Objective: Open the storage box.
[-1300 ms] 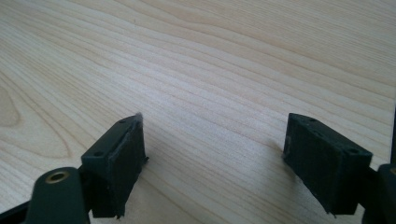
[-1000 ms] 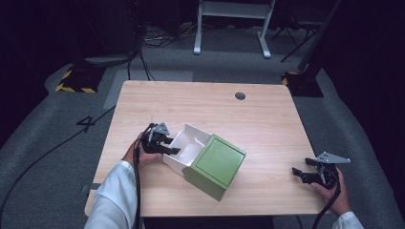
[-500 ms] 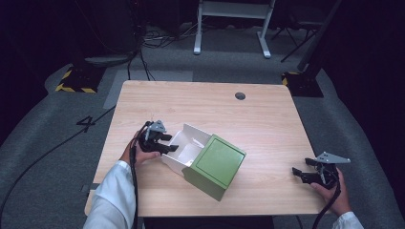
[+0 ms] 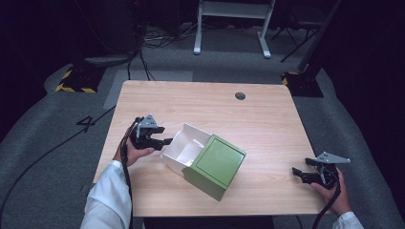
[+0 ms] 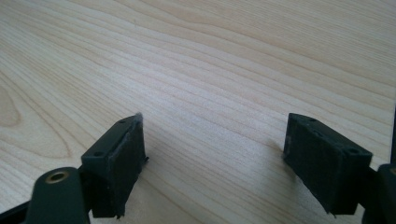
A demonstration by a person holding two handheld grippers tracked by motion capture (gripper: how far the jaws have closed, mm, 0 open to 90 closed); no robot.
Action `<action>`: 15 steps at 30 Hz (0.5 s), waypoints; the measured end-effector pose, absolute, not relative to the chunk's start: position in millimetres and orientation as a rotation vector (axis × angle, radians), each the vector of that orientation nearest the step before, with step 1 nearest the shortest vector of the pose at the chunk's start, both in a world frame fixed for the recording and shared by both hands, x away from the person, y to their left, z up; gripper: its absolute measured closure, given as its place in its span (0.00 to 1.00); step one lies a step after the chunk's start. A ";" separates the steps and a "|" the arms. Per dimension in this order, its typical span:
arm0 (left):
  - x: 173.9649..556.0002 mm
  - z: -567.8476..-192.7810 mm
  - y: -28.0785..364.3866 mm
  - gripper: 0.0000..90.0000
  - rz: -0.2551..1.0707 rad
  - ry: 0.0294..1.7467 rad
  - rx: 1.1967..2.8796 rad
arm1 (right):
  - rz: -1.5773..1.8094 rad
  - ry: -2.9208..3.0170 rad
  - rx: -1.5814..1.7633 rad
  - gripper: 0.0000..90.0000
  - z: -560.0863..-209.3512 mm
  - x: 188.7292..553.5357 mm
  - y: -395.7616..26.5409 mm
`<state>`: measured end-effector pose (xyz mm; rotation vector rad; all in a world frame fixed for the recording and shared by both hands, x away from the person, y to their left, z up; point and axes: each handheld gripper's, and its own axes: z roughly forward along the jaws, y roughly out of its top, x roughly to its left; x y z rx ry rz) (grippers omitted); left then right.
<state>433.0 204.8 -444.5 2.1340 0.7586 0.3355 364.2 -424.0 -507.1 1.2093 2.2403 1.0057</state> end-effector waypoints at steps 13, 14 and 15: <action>415.0 -428.4 225.4 0.26 0.530 0.806 2.136 | 1.006 2.240 1.209 0.23 -507.1 364.3 -424.0; 413.5 -428.4 227.1 0.26 0.544 0.812 2.140 | 1.006 2.240 1.209 0.23 -507.1 364.3 -424.0; 410.1 -429.2 229.9 0.26 0.564 0.820 2.157 | 1.006 2.240 1.209 0.23 -507.1 364.3 -424.0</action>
